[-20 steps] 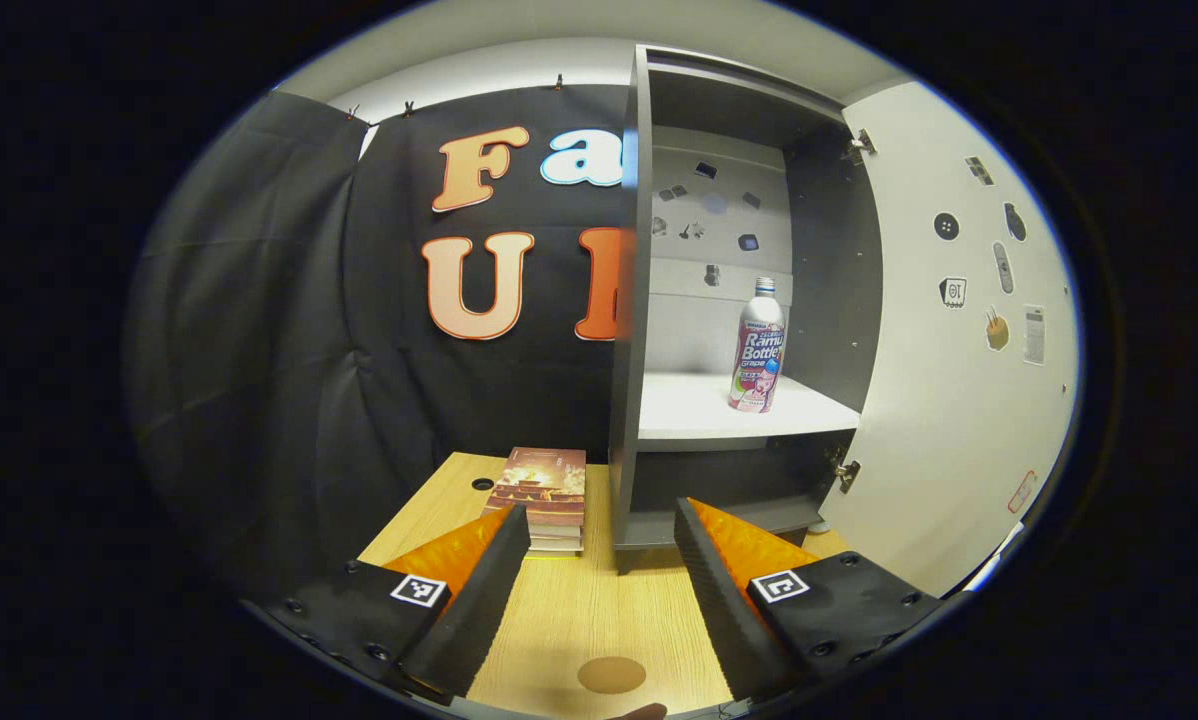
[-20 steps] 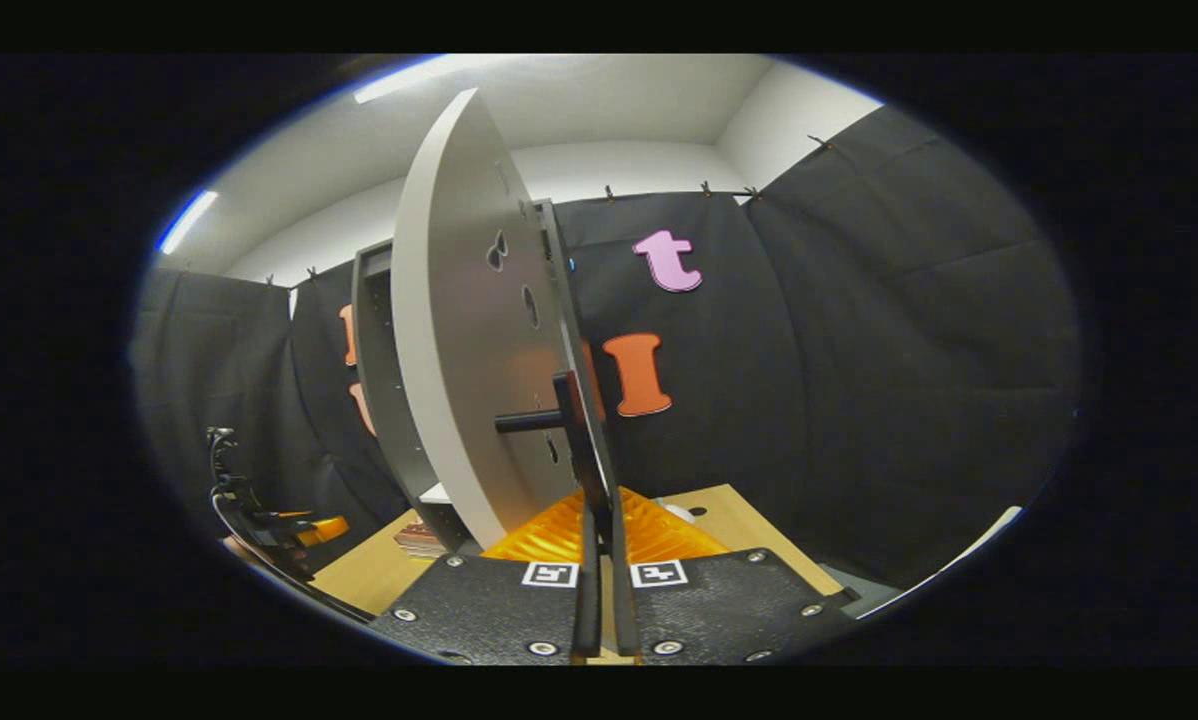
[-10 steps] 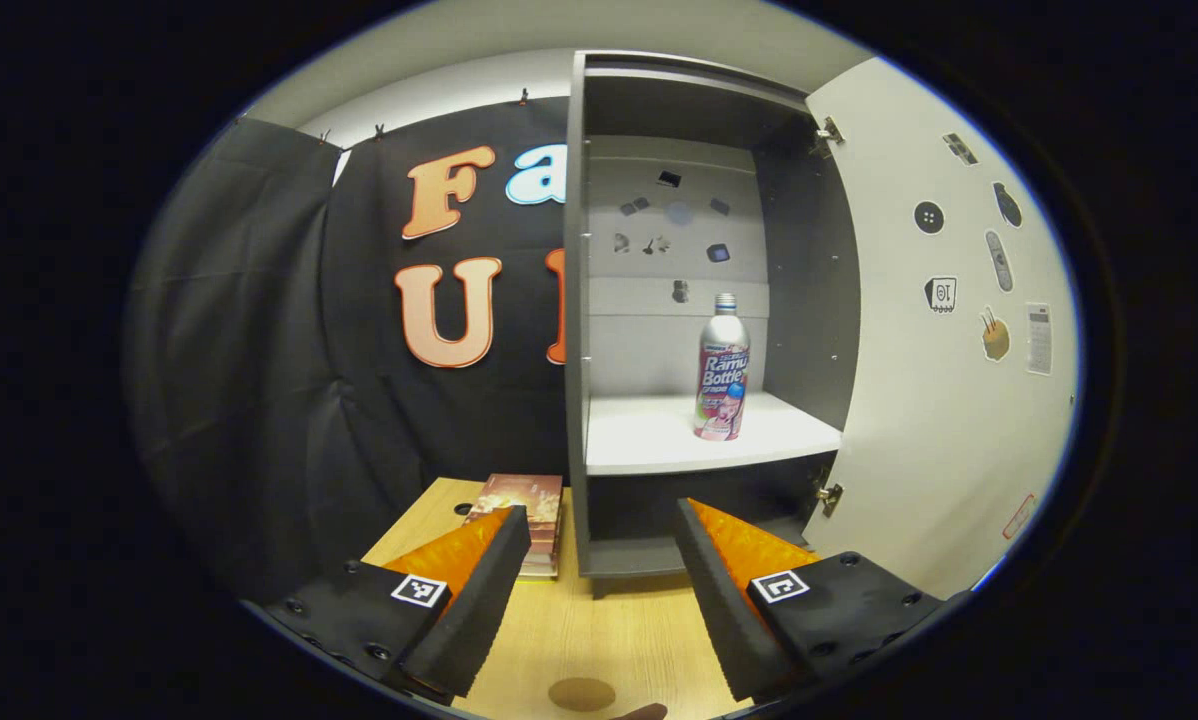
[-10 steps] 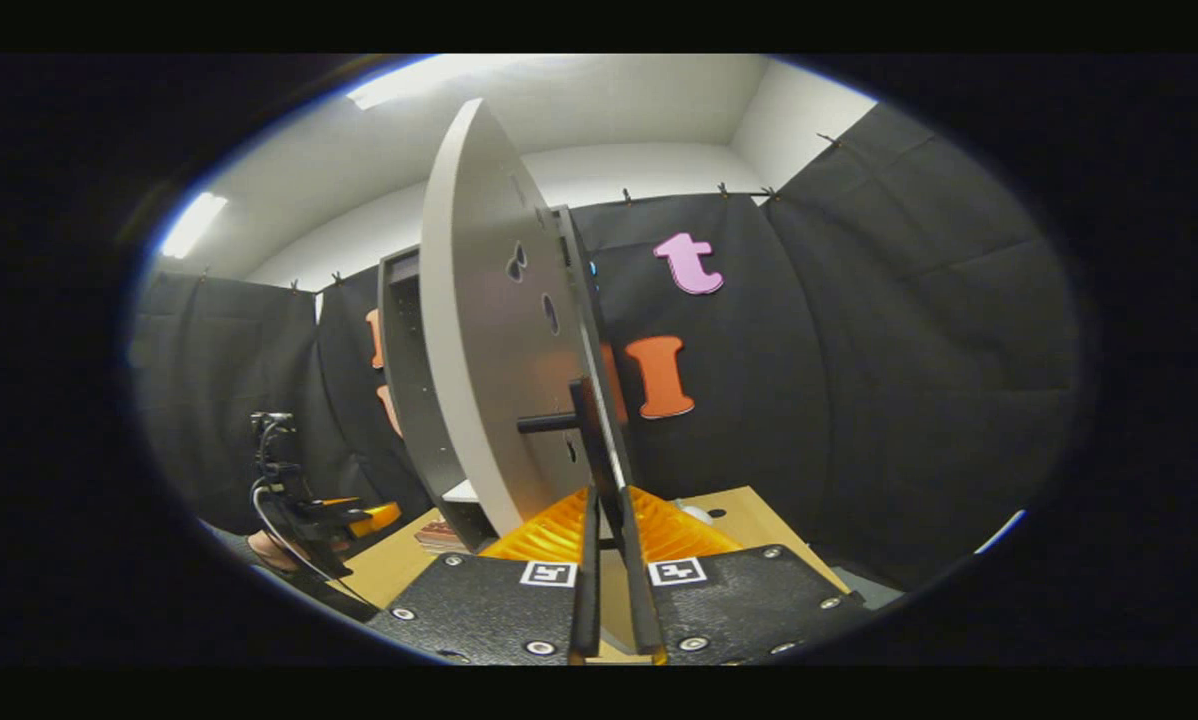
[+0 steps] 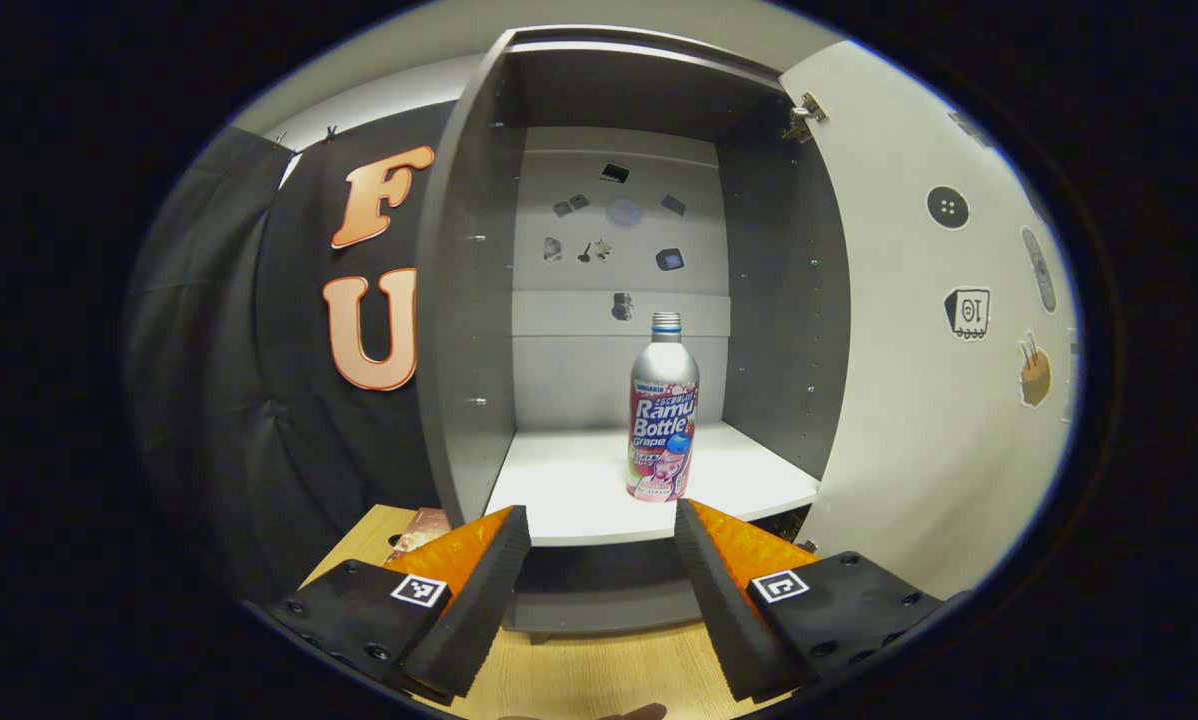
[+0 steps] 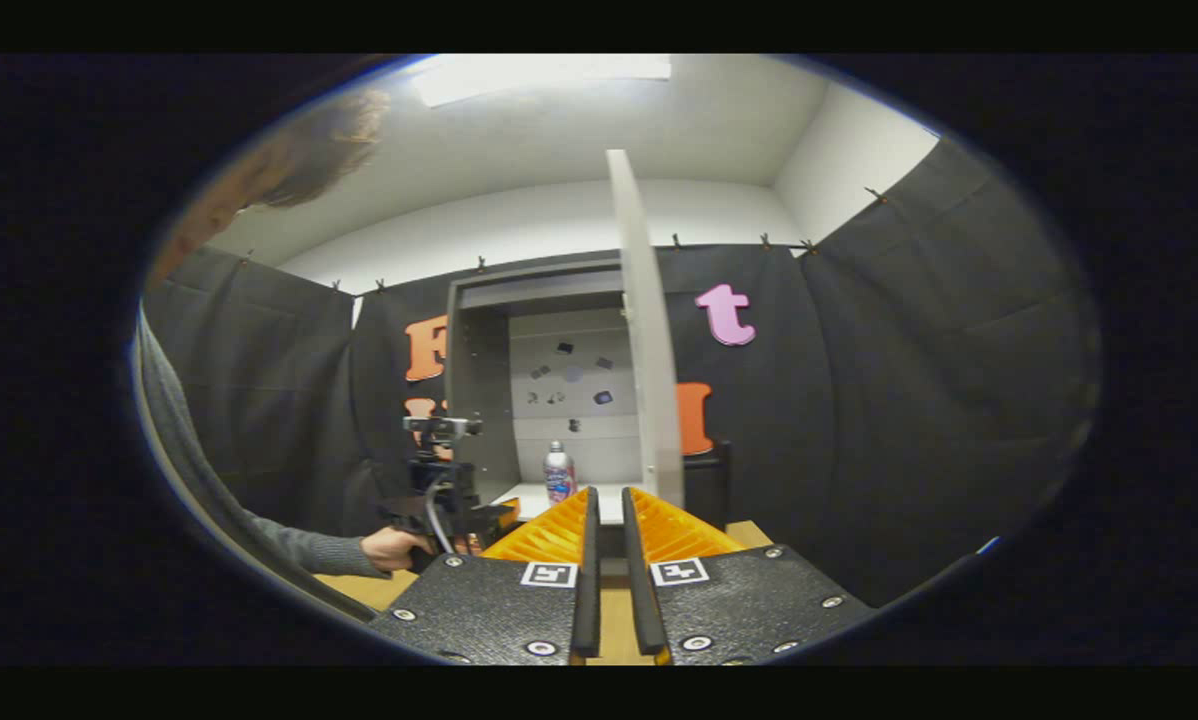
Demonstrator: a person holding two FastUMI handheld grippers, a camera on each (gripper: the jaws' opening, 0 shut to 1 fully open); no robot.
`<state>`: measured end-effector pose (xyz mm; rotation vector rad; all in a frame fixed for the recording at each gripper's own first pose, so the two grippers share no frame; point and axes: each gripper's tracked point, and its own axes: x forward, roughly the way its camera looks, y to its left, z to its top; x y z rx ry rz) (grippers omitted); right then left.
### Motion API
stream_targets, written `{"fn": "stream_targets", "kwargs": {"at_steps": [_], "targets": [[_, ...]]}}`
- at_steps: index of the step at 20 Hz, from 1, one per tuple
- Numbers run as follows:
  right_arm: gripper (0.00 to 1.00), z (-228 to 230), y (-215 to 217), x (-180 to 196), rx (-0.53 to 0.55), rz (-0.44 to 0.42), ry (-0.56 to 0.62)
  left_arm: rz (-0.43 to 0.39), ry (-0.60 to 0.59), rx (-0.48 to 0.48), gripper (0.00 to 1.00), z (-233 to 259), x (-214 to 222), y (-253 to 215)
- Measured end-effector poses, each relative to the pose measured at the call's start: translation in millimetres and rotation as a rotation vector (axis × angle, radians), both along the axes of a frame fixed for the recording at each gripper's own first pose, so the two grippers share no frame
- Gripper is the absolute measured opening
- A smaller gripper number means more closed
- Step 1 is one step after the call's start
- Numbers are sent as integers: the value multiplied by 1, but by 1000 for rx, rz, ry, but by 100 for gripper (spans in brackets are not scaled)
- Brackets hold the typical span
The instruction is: Open the cabinet door with the right hand, grasp the bottle in the cabinet with the left hand and place it on the coaster, then close the cabinet door with the right hand.
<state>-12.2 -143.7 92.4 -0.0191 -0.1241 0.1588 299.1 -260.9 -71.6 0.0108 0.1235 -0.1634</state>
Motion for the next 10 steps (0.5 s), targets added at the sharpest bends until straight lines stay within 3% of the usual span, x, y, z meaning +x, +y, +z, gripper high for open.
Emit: {"fn": "stream_targets", "kwargs": {"at_steps": [1,4,6,7,10], "targets": [[10,-2,17,3,-16,20,1,-8,-9,4,95,2,12,-7],[19,-16,46,25,6,28,9,-41,-36,5,95,6,50,-29],[16,-40,54,44,19,15,59,-50,-56,7,95,10,72,-37],[25,-55,59,54,6,6,93,-55,-62,9,95,12,82,-41],[35,-87,74,71,-13,8,181,-64,-64,0,95,11,108,-50]]}}
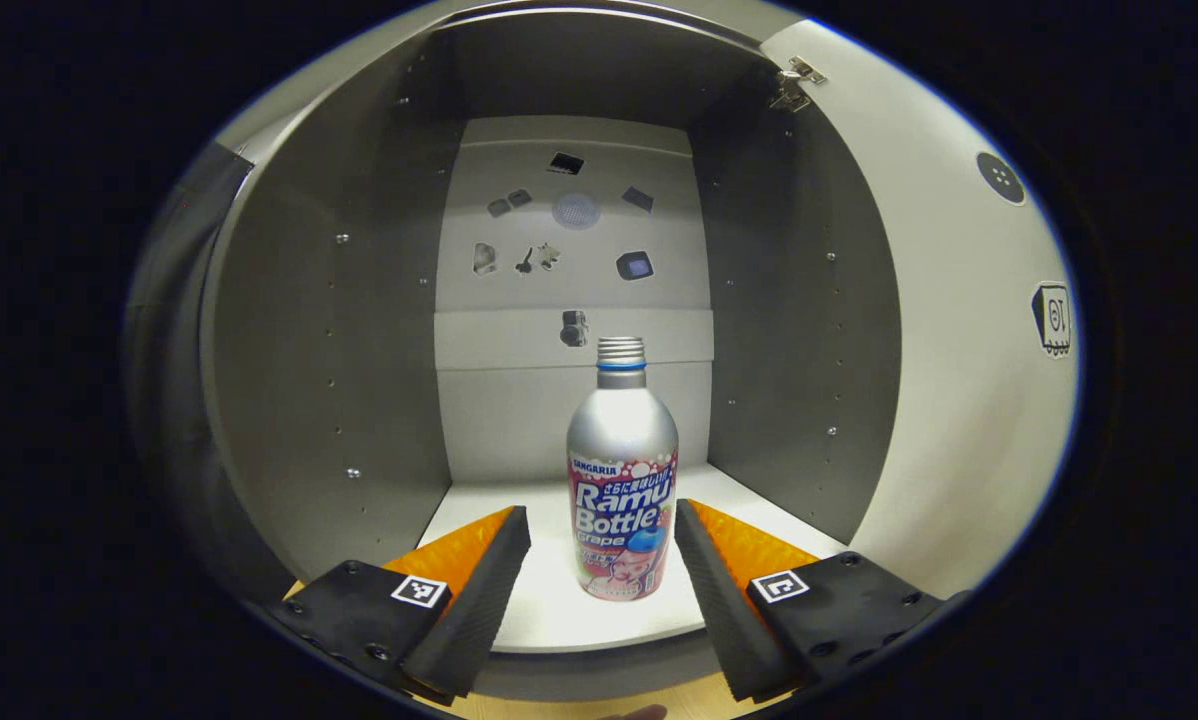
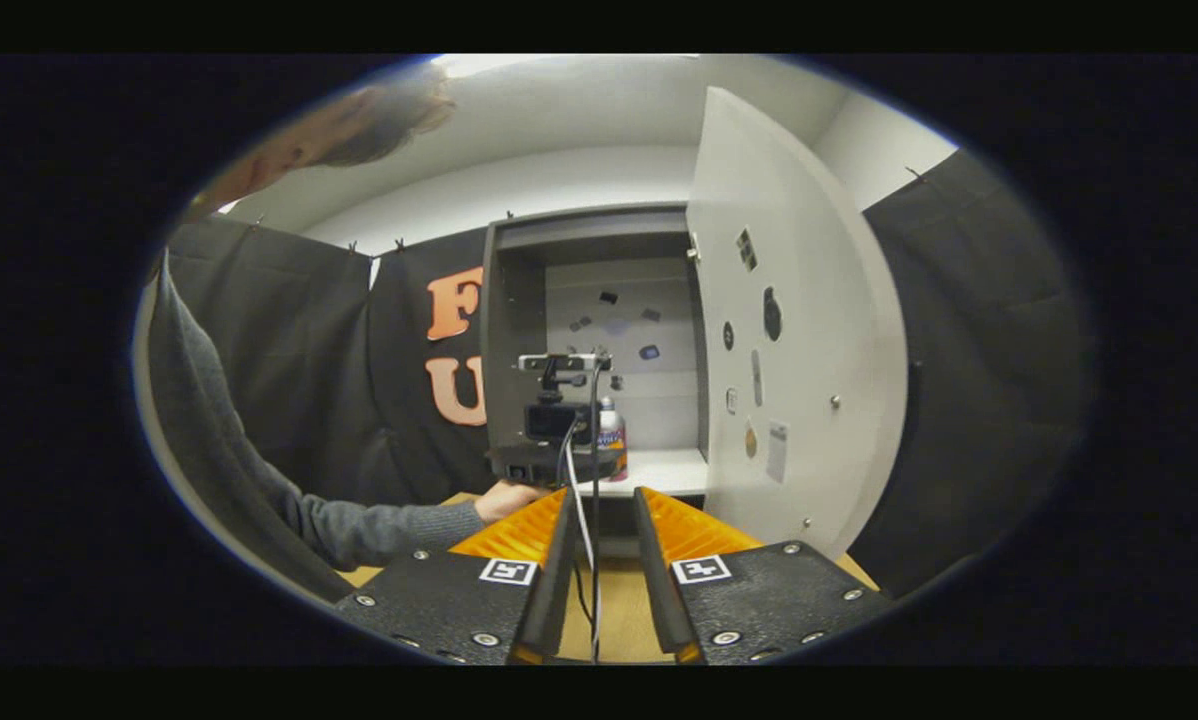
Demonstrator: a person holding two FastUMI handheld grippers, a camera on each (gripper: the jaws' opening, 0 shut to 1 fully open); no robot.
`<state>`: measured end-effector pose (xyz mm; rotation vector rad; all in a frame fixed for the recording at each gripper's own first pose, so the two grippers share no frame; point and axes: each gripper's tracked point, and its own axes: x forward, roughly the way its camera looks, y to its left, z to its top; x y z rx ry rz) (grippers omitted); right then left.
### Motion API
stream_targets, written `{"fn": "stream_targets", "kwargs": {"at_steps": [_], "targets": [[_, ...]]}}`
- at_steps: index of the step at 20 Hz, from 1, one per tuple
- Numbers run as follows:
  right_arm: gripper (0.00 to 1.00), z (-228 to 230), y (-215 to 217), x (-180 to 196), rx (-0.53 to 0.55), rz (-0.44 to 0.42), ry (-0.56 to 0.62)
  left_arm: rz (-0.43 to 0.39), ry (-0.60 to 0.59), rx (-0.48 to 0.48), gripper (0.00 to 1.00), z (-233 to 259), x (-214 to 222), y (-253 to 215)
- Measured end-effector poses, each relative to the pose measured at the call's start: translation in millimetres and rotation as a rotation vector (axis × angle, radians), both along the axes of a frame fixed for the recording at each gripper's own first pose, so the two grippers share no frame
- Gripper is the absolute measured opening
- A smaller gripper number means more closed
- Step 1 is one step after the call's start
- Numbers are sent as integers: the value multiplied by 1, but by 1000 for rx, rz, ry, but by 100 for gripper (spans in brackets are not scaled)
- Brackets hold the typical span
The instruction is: Open the cabinet door with the right hand, grasp the bottle in the cabinet with the left hand and place it on the coaster, then close the cabinet door with the right hand.
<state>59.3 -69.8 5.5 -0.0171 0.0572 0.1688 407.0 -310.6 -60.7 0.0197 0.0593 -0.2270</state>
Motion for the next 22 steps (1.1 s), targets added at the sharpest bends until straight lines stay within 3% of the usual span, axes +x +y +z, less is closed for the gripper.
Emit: {"fn": "stream_targets", "kwargs": {"at_steps": [6,8,11,22], "targets": [[35,-26,8,20,59,-17,86,-35,1,-8,95,1,36,-20],[35,-28,4,17,73,-24,92,-43,1,-24,86,1,32,-21],[35,-27,2,13,75,-21,94,-31,-7,-30,86,6,20,-13],[35,-45,9,-22,73,92,140,56,-88,55,84,6,-123,67]]}}
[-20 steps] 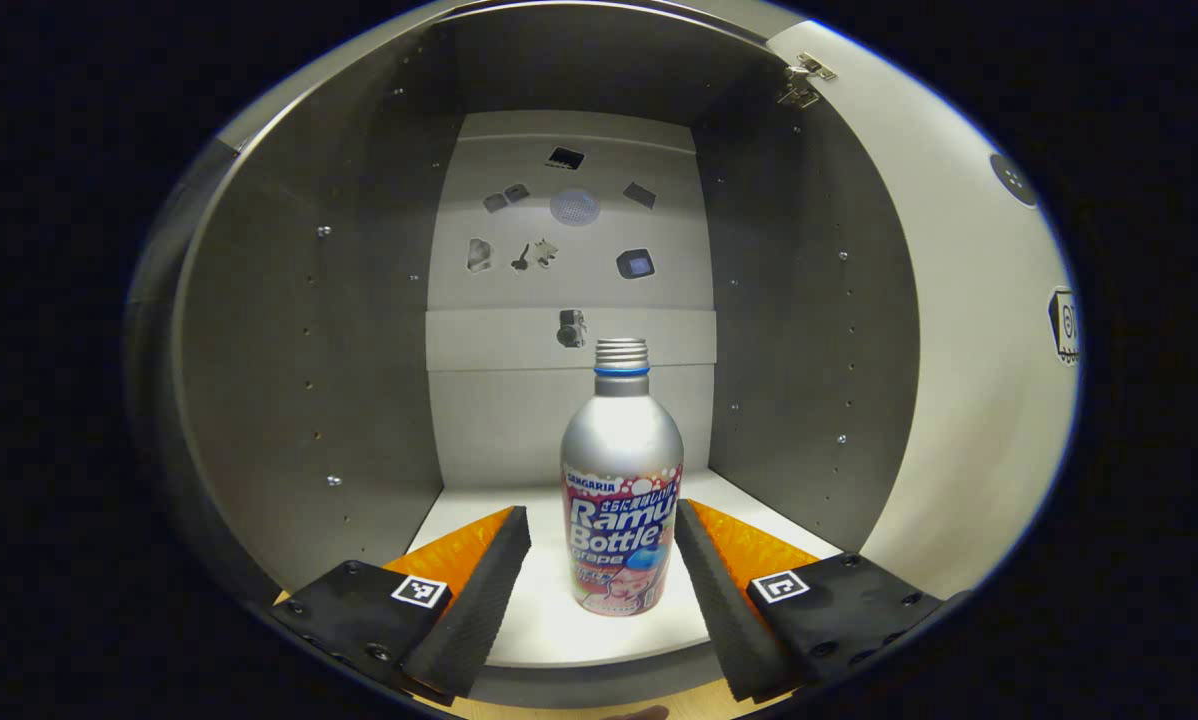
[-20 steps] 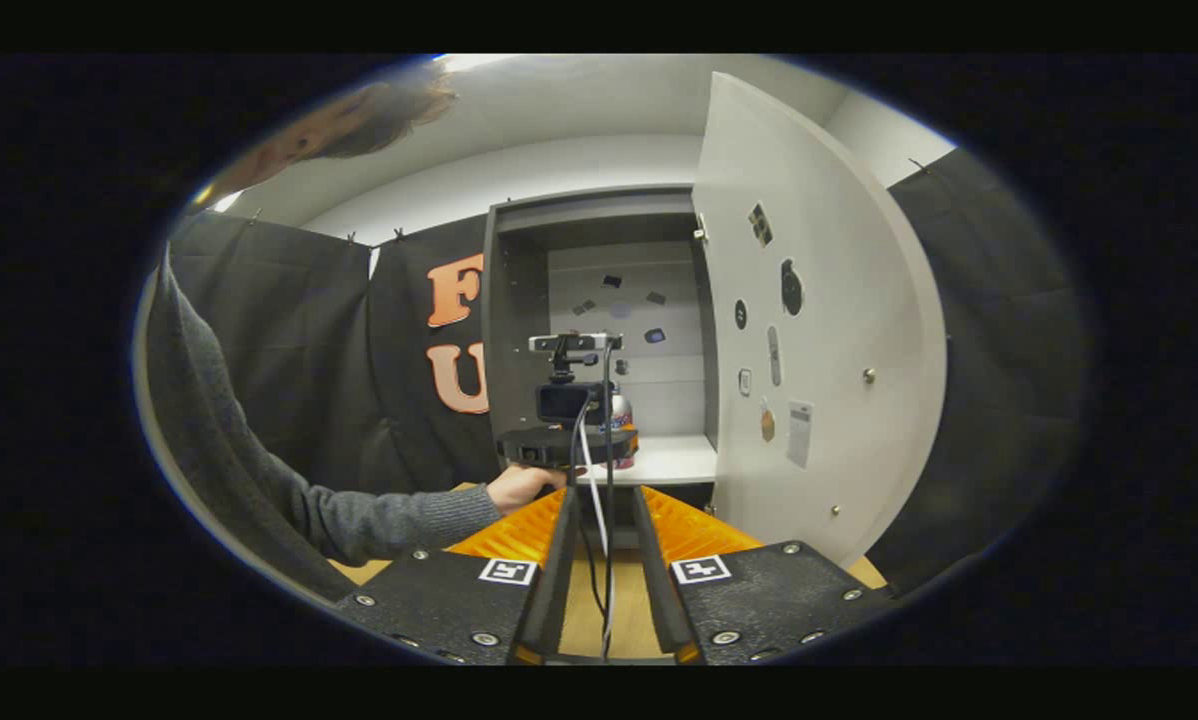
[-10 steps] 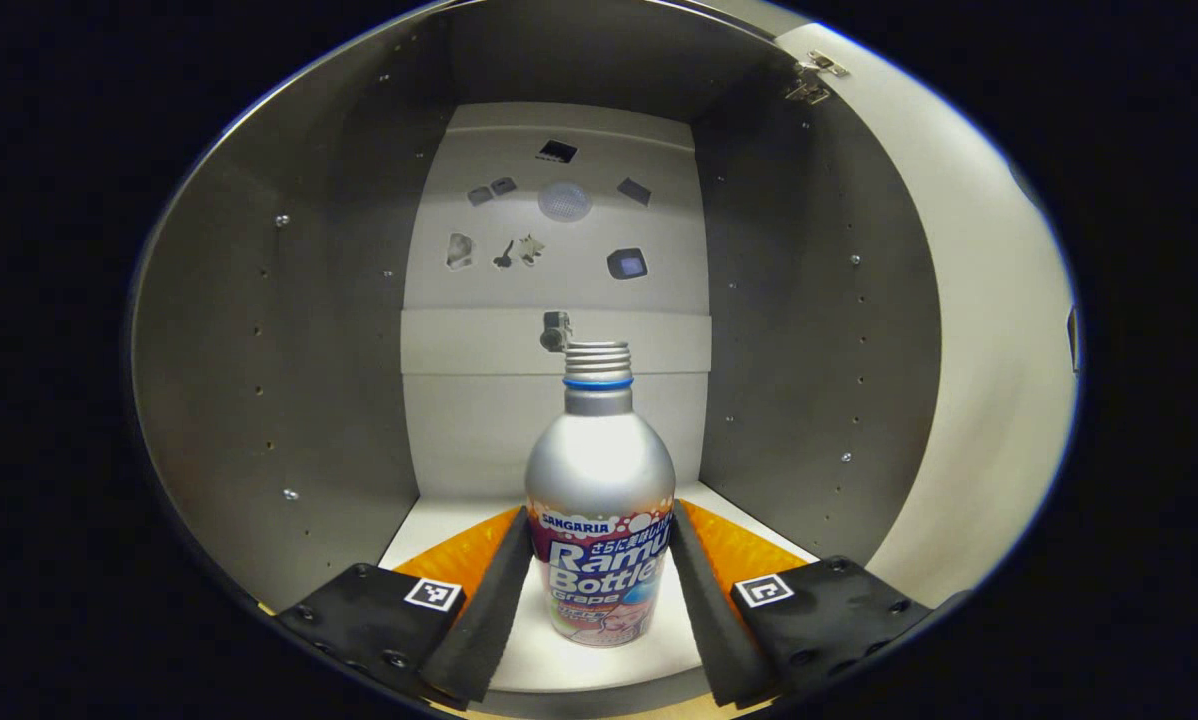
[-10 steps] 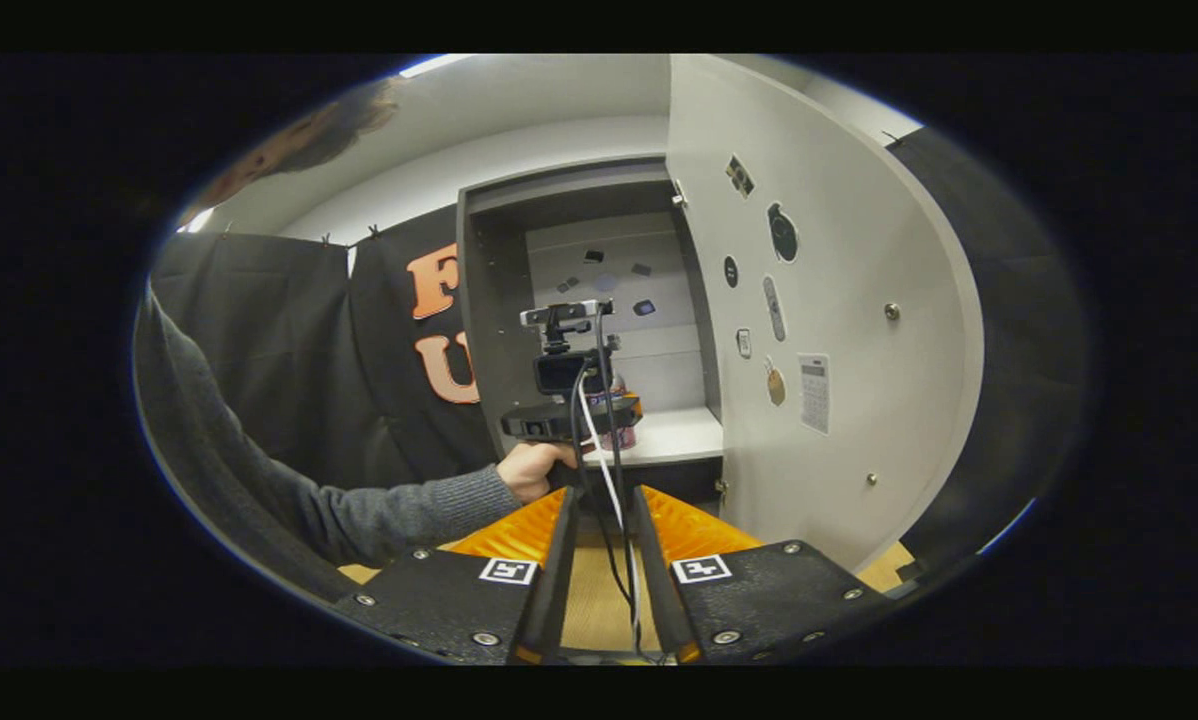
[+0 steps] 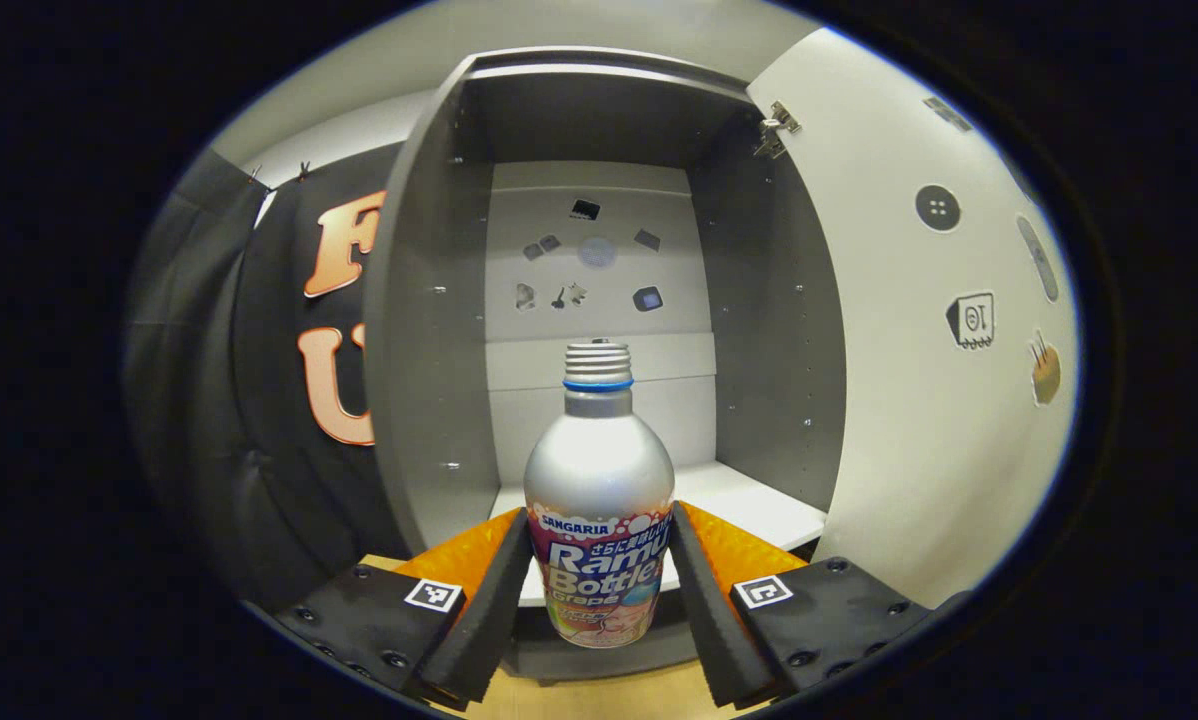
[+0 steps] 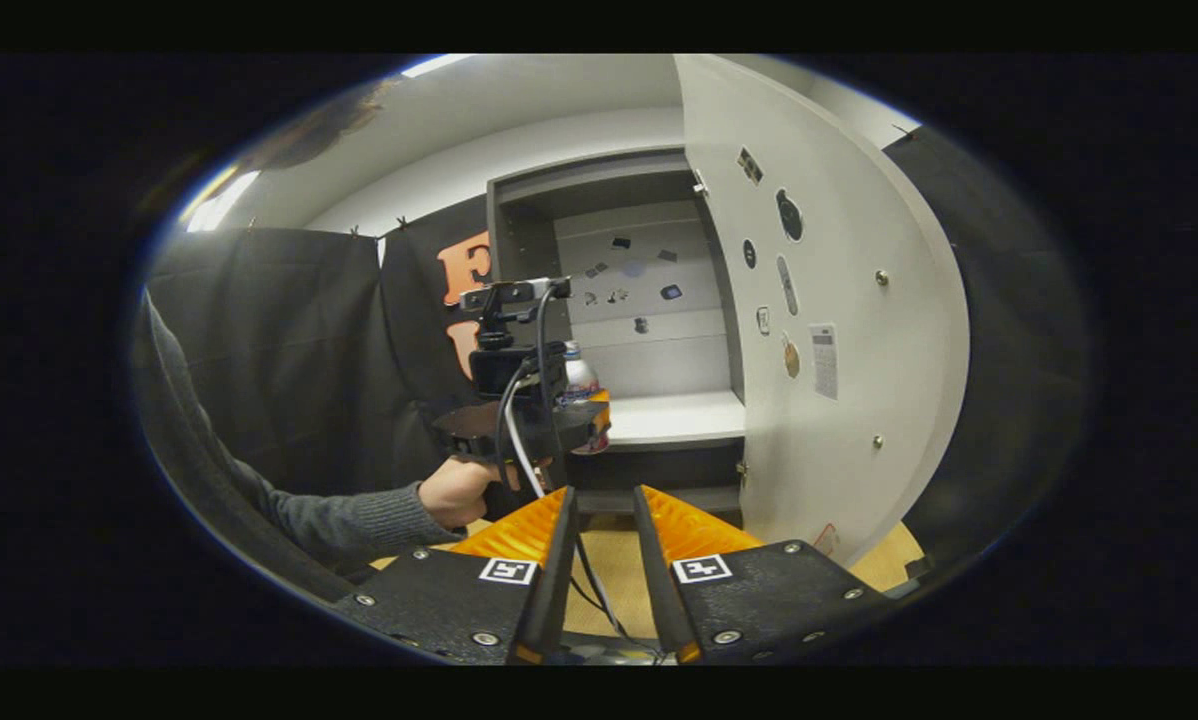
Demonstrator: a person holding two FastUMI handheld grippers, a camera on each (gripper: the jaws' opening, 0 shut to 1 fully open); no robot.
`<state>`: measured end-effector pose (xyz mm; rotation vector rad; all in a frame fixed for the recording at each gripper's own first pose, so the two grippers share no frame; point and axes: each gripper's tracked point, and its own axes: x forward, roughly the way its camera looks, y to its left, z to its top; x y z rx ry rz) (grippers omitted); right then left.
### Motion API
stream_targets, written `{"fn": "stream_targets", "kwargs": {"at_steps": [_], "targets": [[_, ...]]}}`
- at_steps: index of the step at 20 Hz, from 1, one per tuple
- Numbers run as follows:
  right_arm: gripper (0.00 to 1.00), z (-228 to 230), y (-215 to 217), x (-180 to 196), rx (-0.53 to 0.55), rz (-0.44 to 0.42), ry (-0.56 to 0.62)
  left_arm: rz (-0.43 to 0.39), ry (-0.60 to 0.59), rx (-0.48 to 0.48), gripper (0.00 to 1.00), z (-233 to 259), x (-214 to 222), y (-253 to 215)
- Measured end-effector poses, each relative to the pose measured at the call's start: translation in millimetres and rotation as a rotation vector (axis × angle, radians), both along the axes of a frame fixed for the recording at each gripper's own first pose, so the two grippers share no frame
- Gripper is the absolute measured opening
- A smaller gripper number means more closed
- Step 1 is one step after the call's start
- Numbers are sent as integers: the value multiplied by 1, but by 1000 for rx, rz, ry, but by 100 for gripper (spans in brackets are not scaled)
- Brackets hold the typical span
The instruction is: Open the cabinet door with the right hand, grasp the bottle in the cabinet with the left hand and place it on the coaster, then close the cabinet door with the right hand.
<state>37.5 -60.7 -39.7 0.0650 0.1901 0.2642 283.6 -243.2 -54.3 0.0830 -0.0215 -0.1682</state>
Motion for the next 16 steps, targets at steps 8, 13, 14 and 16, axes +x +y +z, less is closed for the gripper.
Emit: {"fn": "stream_targets", "kwargs": {"at_steps": [8,13,14,16], "targets": [[36,-30,-2,-18,12,61,86,75,147,28,84,-109,-74,47],[39,-60,-5,-17,-4,67,190,129,256,43,84,-193,-97,76],[40,-65,-5,-17,-6,70,208,127,283,39,84,-210,-103,77],[40,-77,-7,-13,-18,63,241,144,345,36,84,-246,-115,86]]}}
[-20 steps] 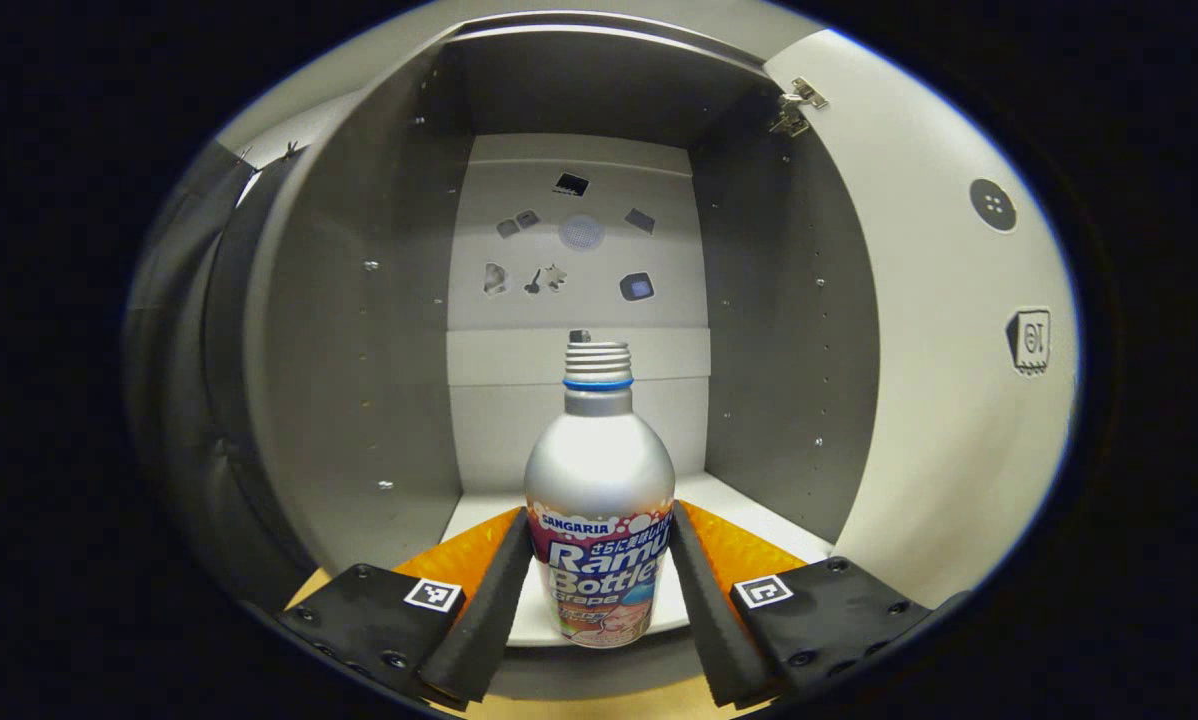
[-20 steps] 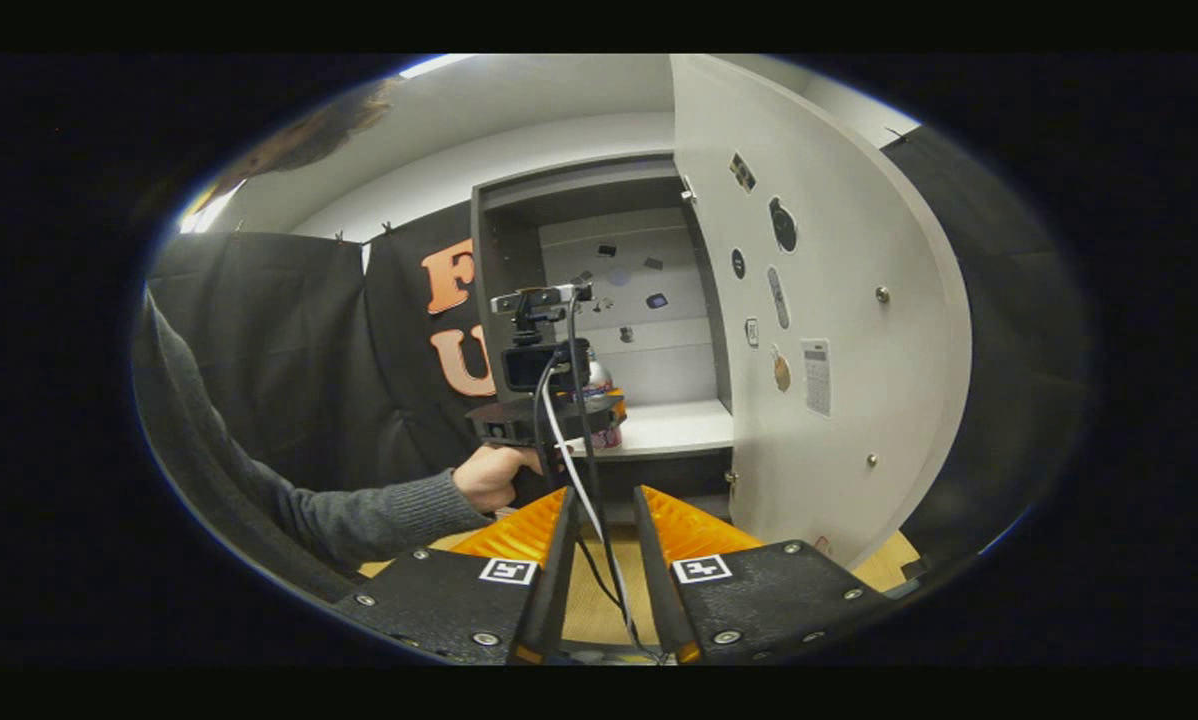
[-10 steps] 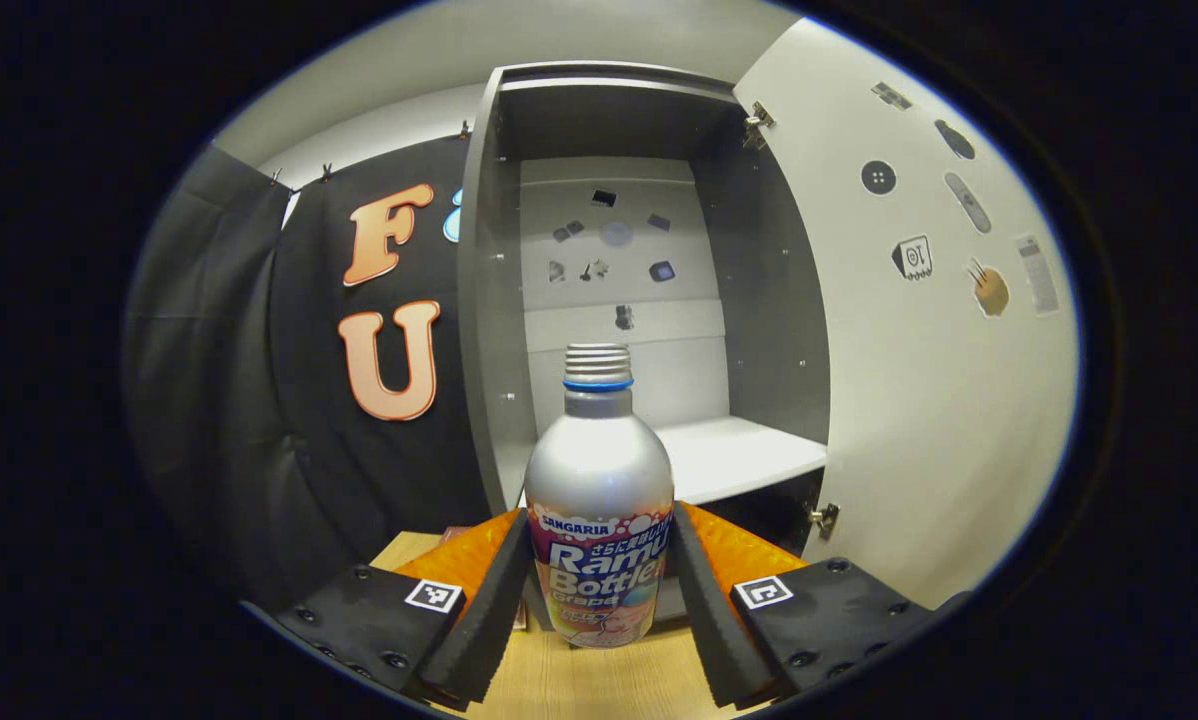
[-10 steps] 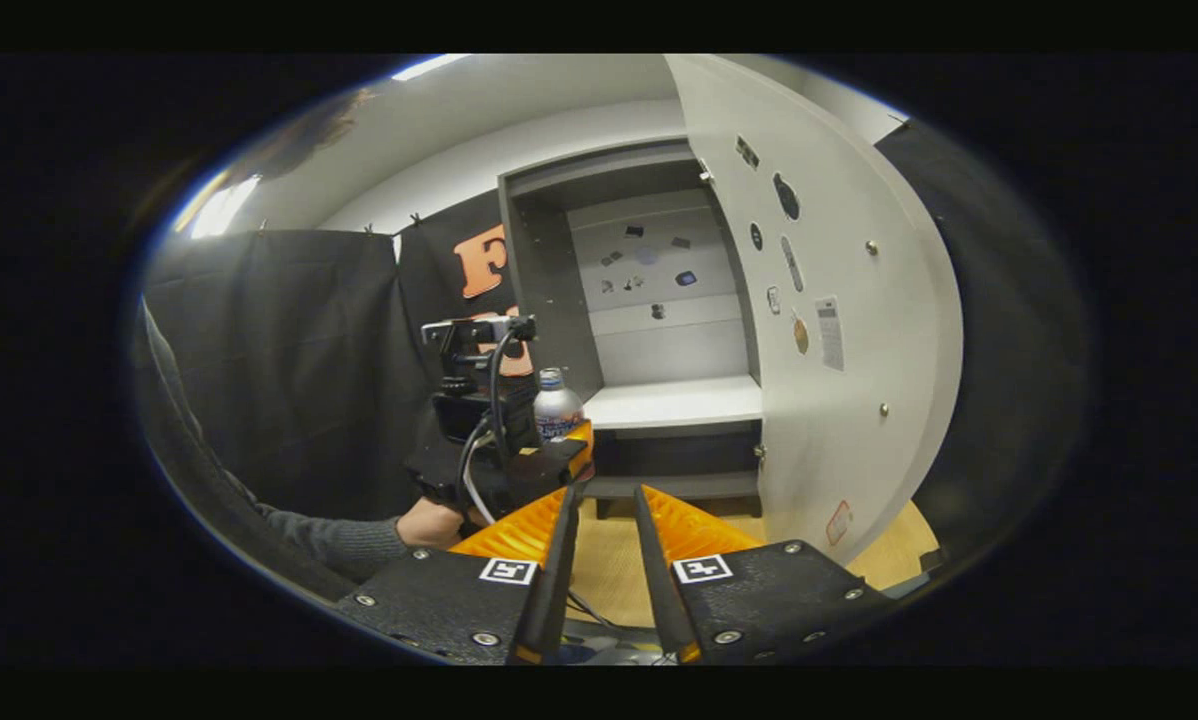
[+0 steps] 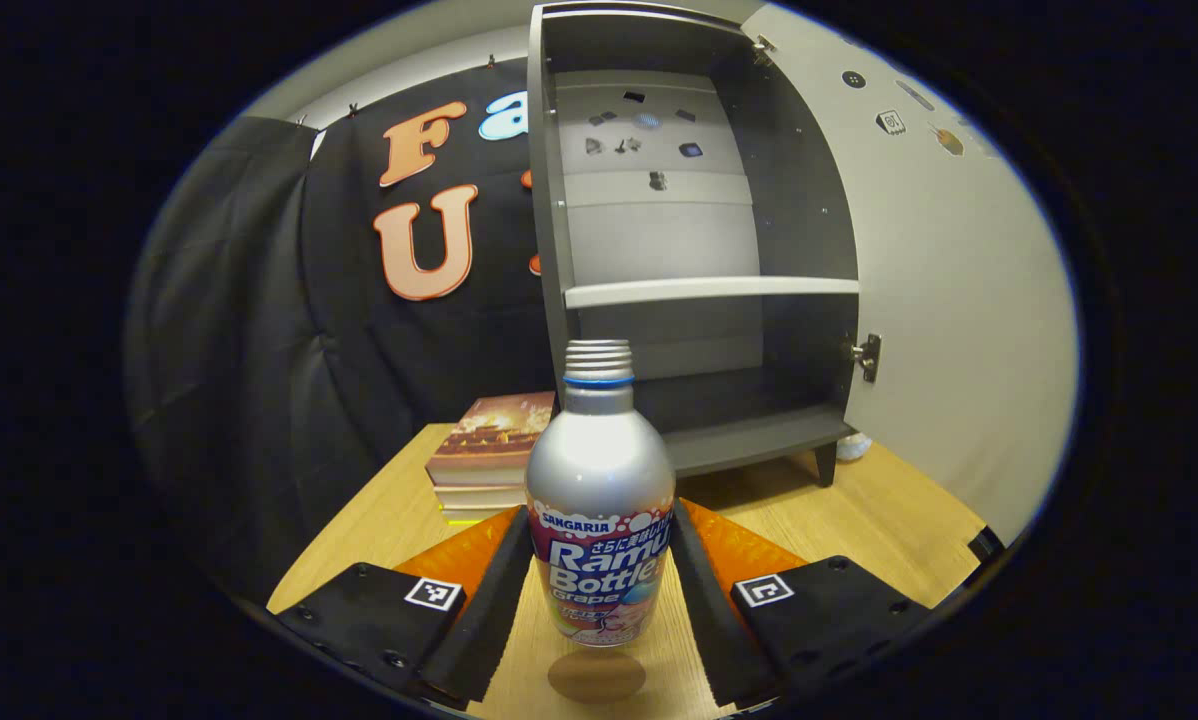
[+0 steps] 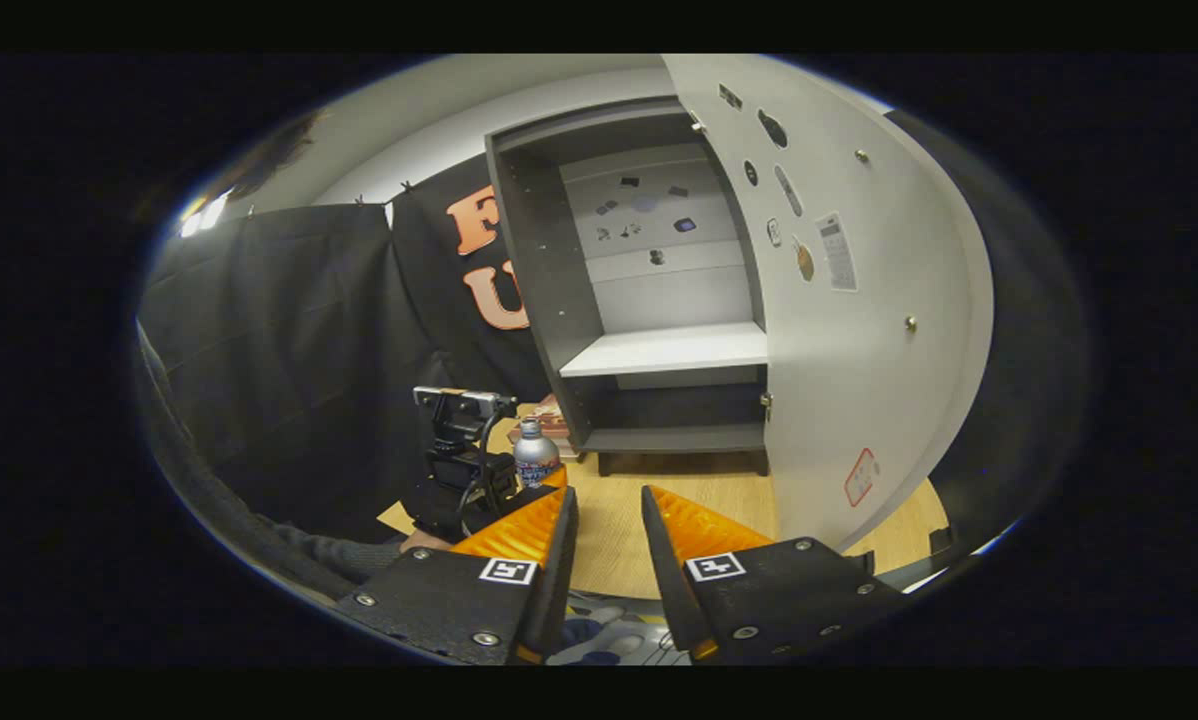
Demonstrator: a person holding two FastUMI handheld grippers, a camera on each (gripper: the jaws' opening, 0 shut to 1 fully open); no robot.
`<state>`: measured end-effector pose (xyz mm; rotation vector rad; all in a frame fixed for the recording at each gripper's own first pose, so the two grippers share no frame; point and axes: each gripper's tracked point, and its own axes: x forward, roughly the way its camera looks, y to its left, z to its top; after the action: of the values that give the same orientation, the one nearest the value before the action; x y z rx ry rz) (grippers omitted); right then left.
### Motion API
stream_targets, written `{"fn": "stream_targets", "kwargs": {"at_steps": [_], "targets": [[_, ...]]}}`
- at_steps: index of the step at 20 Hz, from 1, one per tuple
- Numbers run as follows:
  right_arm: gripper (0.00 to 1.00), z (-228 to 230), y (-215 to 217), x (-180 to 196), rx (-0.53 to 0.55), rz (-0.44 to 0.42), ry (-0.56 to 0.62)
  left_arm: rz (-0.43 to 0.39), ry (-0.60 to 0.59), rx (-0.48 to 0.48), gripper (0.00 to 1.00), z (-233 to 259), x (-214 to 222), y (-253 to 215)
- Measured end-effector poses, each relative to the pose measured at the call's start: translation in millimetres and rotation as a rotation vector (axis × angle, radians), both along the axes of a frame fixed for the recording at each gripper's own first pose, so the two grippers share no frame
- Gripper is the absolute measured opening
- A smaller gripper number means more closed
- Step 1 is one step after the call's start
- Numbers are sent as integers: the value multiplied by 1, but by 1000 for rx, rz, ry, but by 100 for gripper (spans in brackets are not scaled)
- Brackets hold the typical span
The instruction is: Open the cabinet door with the right hand, grasp the bottle in the cabinet with the left hand and place it on the coaster, then close the cabinet door with the right hand.
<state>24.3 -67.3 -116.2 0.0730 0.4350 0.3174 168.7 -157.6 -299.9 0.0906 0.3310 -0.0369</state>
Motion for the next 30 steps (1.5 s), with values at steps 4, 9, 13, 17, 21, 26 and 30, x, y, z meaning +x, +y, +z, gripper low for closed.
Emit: {"fn": "stream_targets", "kwargs": {"at_steps": [4,9,13,17,21,26,30], "targets": [[40,-23,-5,4,10,-26,72,6,64,-23,84,-42,-13,3],[41,-41,-5,1,-47,-2,139,11,93,-3,84,-72,-17,7],[40,-48,-1,-2,-41,7,179,21,133,-30,84,-86,-24,8],[40,-54,4,-4,-44,23,211,14,112,-8,84,-84,-30,6],[40,-54,5,0,-36,27,207,6,117,16,84,-85,-39,6],[41,-55,8,4,-3,19,212,15,132,36,85,-86,-56,9],[40,-57,8,-3,1,30,221,45,145,55,87,-89,-60,16]]}}
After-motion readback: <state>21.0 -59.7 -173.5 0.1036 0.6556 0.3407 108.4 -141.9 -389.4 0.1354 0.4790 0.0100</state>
